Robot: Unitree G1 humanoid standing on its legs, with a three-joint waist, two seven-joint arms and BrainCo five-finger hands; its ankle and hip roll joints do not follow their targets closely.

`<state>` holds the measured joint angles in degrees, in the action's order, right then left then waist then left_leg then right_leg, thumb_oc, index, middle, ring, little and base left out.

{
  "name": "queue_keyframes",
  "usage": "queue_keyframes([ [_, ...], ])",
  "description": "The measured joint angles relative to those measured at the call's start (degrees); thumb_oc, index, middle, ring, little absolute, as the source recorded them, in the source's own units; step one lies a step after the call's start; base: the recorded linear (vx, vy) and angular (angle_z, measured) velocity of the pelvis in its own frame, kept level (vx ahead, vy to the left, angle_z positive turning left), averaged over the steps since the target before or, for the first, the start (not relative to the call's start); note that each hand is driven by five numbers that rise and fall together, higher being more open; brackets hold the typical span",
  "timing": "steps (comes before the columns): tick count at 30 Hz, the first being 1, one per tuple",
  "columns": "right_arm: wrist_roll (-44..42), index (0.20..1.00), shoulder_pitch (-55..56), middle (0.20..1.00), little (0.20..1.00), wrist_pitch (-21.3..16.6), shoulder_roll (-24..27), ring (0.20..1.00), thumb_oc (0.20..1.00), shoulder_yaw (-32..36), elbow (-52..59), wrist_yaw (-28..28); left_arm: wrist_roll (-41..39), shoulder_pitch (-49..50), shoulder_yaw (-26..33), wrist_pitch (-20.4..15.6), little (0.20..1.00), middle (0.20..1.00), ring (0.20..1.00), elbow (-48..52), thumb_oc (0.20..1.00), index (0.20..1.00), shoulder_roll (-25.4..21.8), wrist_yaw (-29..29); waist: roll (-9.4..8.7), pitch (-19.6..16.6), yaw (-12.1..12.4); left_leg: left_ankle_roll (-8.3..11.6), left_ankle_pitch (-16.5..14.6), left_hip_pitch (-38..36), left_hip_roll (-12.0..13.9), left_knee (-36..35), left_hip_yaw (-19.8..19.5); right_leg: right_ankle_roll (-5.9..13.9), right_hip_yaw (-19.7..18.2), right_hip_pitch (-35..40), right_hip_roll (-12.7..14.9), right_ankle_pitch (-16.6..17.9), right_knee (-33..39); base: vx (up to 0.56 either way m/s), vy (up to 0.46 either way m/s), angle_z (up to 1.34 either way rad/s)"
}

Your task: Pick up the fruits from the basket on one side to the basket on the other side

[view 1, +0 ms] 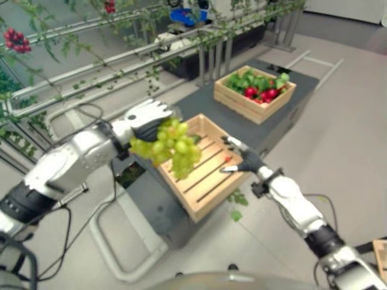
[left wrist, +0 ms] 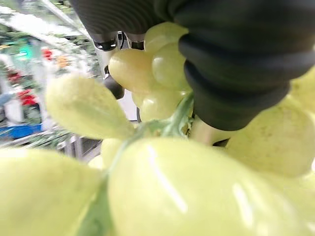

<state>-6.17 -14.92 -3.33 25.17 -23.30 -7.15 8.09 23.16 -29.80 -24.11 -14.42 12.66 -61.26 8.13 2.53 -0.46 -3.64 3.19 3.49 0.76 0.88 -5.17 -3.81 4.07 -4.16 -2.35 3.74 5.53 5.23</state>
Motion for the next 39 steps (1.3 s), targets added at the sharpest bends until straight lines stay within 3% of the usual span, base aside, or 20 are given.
queue_keyframes([
  [7,-0.2,1.0,-8.6,1.0,1.0,0.3,-4.1,1.0,1.0,-3.1,-9.8,-2.7,2.9,-3.2,-4.1,-0.5,0.2,0.2,0.2,0.1,0.2,0.2,2.4,-0.5,0.62,-0.2,0.9,-0.04,0.0,0.0,-0.1,0.0,0.0,0.0,0.0,0.0,0.1,0.0,0.0,0.0,0.0,0.0],
  [24,-14.6,1.0,-15.2,1.0,1.0,0.2,-7.3,1.0,1.0,-6.7,-10.3,-3.3,3.0,-3.9,-4.5,-1.3,0.2,0.2,0.2,1.8,0.2,0.2,4.2,-0.5,0.84,-0.3,1.9,-0.05,0.1,0.0,0.0,0.0,-0.2,-0.02,0.2,0.1,0.0,-0.1,0.0,0.0,0.0,0.0],
  [34,-19.0,1.0,-13.9,1.0,1.0,1.5,-2.1,1.0,1.0,-6.7,-0.7,0.6,5.6,-3.0,-3.8,-1.1,0.2,0.2,0.2,-2.0,0.2,0.2,5.8,-1.6,0.86,-0.3,1.5,-0.05,0.1,0.0,0.0,0.0,-0.2,-0.03,0.2,0.1,0.0,-0.1,0.0,0.0,0.0,0.0],
  [39,-19.3,1.0,-6.6,1.0,1.0,1.6,1.7,1.0,1.0,-2.7,9.3,4.5,9.9,0.9,-1.3,-0.8,0.2,0.2,0.2,-5.2,0.2,0.2,6.5,-2.4,0.89,-0.2,1.3,0.02,0.0,0.1,0.0,-0.2,-0.2,-0.06,0.2,0.0,0.0,-0.2,0.0,0.0,0.0,0.0],
])
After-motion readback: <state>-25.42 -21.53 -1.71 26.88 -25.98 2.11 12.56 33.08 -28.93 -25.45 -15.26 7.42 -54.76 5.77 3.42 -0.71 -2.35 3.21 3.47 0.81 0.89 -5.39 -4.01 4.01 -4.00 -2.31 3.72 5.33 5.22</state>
